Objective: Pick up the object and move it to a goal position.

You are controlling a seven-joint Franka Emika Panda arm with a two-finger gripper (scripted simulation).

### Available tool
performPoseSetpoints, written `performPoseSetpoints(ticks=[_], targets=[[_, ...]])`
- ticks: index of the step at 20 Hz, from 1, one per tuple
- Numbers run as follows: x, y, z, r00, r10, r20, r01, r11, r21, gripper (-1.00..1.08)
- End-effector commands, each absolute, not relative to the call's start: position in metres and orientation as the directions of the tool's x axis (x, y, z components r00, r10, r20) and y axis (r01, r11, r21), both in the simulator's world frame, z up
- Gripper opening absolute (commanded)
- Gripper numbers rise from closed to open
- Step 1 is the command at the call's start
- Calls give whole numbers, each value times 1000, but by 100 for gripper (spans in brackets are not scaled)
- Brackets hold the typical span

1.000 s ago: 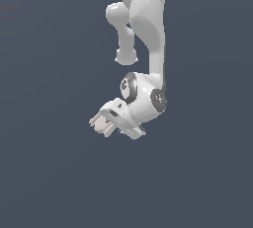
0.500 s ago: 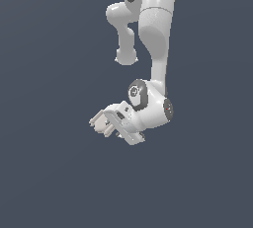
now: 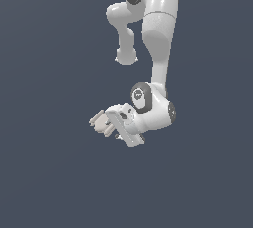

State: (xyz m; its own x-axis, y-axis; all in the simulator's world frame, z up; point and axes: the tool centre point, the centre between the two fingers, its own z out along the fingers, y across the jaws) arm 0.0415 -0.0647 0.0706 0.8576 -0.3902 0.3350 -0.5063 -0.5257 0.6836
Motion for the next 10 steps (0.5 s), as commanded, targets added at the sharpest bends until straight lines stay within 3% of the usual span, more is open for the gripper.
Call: performPoseSetpoints(ticks=[1, 10], targets=[[41, -65, 71, 858, -390, 335, -506, -526, 684, 68], [39, -85, 54, 857, -390, 338, -508, -523, 684, 68]])
